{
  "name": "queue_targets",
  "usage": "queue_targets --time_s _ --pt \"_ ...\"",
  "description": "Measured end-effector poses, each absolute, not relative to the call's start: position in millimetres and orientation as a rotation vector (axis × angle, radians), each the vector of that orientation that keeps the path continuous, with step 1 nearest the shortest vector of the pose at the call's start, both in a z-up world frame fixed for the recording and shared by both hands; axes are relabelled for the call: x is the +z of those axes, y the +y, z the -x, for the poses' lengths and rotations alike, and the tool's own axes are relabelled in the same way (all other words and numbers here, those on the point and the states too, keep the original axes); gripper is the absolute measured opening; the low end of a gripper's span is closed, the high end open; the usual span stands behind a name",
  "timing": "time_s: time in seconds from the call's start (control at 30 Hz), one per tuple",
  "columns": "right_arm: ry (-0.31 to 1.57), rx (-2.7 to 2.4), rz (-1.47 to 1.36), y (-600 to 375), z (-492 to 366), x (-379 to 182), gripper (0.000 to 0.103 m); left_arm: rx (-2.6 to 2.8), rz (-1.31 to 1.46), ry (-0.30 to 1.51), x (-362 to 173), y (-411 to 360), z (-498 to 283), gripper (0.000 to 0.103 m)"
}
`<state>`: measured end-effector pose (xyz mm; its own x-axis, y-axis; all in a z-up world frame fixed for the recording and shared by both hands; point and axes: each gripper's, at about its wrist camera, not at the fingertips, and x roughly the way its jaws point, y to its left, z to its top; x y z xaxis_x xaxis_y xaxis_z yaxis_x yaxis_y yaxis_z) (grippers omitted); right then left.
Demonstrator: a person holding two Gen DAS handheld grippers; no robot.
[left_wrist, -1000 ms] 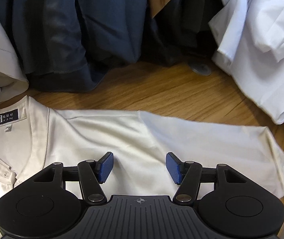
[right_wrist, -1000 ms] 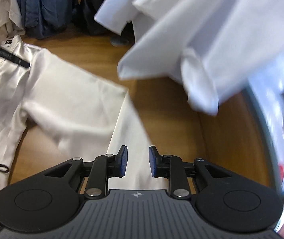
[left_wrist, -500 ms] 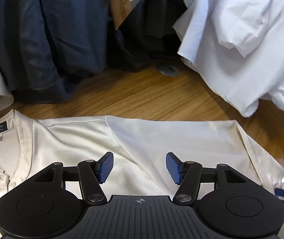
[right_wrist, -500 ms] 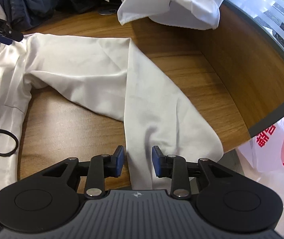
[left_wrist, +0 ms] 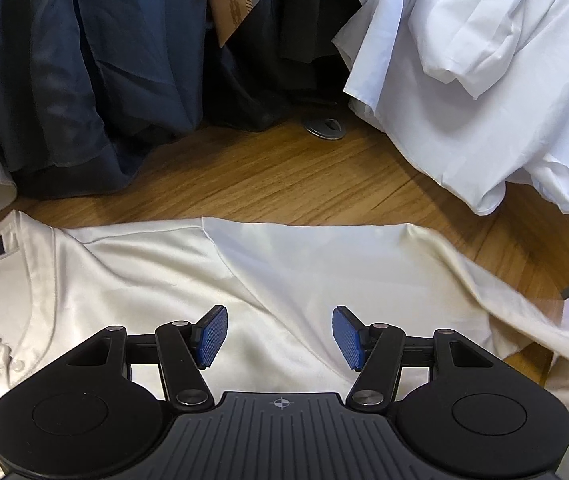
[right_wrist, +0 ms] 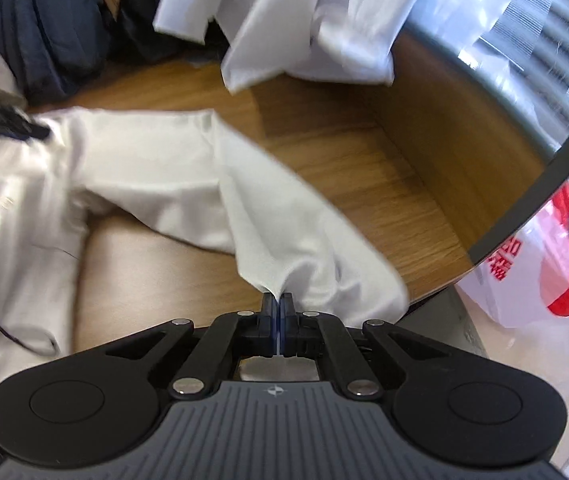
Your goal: Fold clothes
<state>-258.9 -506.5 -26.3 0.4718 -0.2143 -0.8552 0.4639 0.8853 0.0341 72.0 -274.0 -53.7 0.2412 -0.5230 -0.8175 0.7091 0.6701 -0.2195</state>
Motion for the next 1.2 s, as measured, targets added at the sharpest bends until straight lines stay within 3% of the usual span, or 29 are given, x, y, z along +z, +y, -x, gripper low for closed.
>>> queue_targets --time_s 0.23,0.63,0.7,0.9,1.2 --pt "0.92 -0.443 -0.272 -539 259 62 0.002 -0.862 -0.17 1.018 -54 -276 -64 0.061" --pt "1.001 -0.549 -0.093 -632 177 -34 0.005 -0.753 -0.184 1.018 -50 -273 -57 0.061" --pt "1.023 -0.522 -0.097 -639 168 -41 0.028 -0.729 -0.173 1.017 -49 -269 -55 0.061" --pt "1.025 -0.435 -0.071 -632 160 -23 0.062 -0.642 -0.099 1.025 -48 -245 -48 0.061" --pt "1.002 -0.116 -0.1 -579 148 6 0.069 -0.484 0.02 1.011 -41 -175 -24 0.062"
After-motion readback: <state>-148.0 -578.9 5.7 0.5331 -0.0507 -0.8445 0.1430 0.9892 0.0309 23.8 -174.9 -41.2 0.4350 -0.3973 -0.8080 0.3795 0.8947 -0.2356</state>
